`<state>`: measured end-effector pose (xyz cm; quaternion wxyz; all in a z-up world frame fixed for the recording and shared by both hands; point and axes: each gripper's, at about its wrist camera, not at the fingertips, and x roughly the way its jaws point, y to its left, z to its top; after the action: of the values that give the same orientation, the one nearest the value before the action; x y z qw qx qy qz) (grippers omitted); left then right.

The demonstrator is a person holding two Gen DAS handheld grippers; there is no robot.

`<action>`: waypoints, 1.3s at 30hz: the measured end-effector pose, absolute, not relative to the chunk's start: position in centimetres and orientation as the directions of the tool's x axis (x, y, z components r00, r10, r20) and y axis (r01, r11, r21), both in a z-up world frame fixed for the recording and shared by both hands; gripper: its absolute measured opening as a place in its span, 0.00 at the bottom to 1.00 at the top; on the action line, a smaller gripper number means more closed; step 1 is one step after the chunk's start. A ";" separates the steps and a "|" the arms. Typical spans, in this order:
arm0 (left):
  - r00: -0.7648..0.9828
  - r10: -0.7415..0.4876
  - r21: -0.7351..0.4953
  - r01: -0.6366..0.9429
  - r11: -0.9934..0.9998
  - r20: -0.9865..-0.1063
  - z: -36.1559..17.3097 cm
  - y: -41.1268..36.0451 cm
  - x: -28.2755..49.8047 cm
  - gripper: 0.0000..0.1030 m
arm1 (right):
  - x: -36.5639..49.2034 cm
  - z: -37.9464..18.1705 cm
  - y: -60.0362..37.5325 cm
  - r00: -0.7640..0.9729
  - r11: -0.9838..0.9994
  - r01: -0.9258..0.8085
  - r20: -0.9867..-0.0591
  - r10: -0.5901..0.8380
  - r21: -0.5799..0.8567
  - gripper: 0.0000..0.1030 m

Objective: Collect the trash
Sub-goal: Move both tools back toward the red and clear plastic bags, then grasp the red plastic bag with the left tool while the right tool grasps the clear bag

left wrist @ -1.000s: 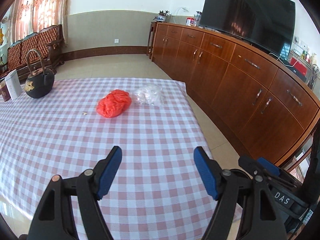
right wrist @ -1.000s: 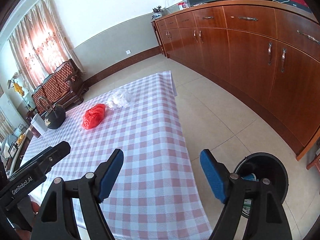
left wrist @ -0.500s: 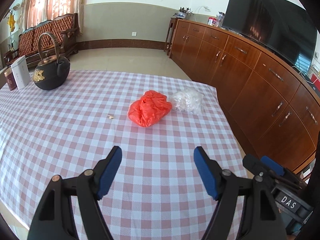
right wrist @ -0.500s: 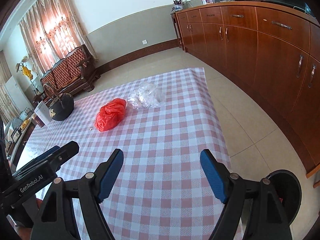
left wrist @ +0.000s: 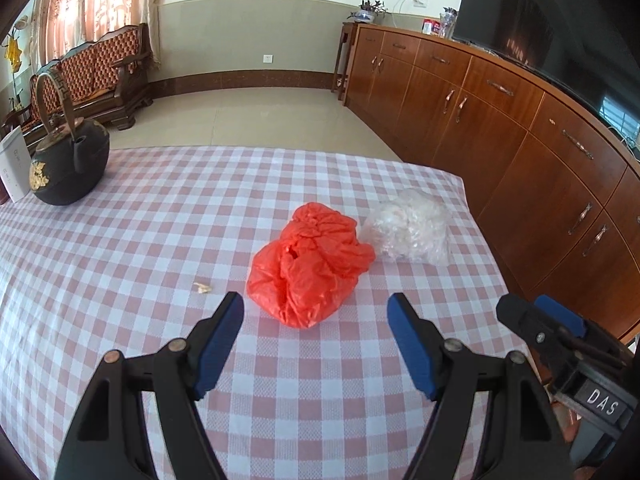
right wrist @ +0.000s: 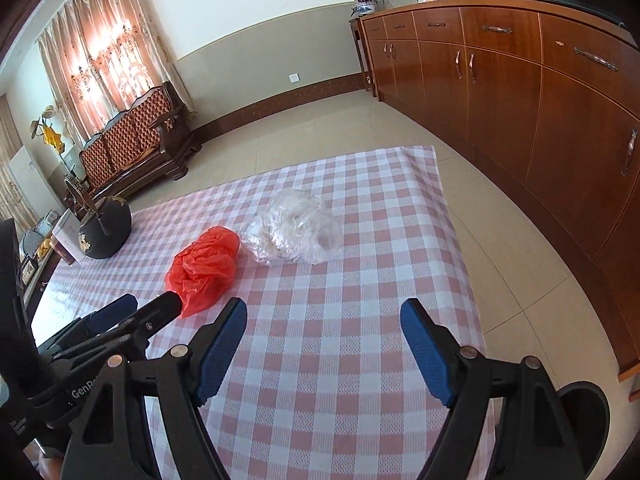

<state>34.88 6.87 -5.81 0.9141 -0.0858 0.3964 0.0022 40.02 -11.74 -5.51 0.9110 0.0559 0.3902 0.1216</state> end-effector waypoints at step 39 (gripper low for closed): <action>0.666 -0.120 -0.228 -0.077 0.971 -0.736 -8.1 7.9 36.7 0.32 | 47.9 -8.1 -5.9 0.600 0.927 -0.314 -0.715 0.359 0.202 0.23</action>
<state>36.74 7.90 -8.15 0.9046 -0.1207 0.4087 -0.0121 47.91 -5.91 -8.09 0.8939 0.0276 0.4059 0.1884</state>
